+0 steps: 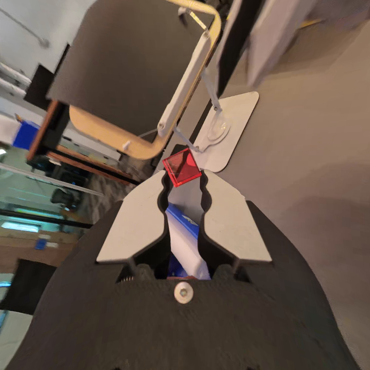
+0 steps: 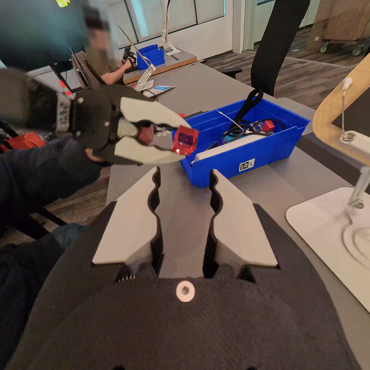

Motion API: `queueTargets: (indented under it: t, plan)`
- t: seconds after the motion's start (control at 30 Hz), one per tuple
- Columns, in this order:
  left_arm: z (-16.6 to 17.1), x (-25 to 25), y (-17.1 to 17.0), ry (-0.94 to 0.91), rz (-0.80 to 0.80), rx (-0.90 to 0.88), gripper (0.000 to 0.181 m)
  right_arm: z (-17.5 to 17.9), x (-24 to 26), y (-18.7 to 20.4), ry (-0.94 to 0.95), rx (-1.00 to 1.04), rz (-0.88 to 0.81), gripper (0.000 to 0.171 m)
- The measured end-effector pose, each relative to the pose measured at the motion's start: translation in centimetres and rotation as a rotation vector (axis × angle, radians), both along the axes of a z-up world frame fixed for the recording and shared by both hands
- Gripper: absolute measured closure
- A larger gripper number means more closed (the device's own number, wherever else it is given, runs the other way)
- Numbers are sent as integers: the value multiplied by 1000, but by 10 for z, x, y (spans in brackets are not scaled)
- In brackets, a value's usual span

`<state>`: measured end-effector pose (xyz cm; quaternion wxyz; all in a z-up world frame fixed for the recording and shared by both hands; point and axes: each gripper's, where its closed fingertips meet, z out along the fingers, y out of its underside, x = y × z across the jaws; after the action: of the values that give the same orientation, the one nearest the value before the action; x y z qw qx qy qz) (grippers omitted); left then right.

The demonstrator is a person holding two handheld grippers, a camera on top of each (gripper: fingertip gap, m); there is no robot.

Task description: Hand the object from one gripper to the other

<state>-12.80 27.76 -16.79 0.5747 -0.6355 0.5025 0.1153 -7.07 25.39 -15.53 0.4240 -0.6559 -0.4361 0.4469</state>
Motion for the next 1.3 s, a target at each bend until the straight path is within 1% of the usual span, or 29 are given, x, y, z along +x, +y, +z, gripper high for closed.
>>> queueTargets:
  t: [0.1,0.17,0.23,0.27,0.37,0.43,0.5,0.57,0.63,0.7,0.83,0.87,0.9,1.0,1.17,1.2,1.23,1.3]
  plan:
    - [4,33,-12,113,-46,87,152,-1,-3,0,-9,-25,16,125]
    - [-1,48,-16,195,-62,113,152,-2,-2,-4,-15,-43,42,131]
    - [-2,59,-20,222,-84,142,152,-5,1,-7,-31,-54,59,144]
    - [-3,63,-20,235,-87,152,152,-7,4,-8,-41,-56,59,146]
    - [-5,71,-22,251,-110,155,152,-10,11,-10,-44,-73,69,147]
    - [-5,75,-24,251,-123,153,152,-8,15,-11,-14,-84,77,147]
    - [-3,80,-25,236,-134,153,152,-2,19,-12,50,-111,84,147]
    - [6,84,-25,181,-128,180,151,12,25,-14,190,-181,103,147]
    - [13,89,-26,128,-129,206,140,24,32,-18,334,-267,138,147]
    - [18,97,-27,87,-118,242,128,25,38,-22,402,-323,150,148]
    - [26,116,-36,40,-162,312,141,28,48,-34,513,-410,197,147]
    - [29,119,-37,27,-170,320,148,28,52,-35,540,-428,206,148]
    - [30,122,-39,22,-188,312,148,29,55,-37,567,-444,213,148]
    - [32,132,-45,26,-226,321,149,31,62,-42,596,-452,225,148]
    - [33,140,-52,20,-260,271,150,33,69,-48,603,-462,259,148]
    - [33,141,-53,24,-267,267,151,33,70,-49,588,-436,254,145]
    - [33,141,-52,22,-267,256,152,32,72,-48,566,-393,235,135]
    - [31,143,-53,-46,-281,150,152,33,77,-48,508,-260,192,126]
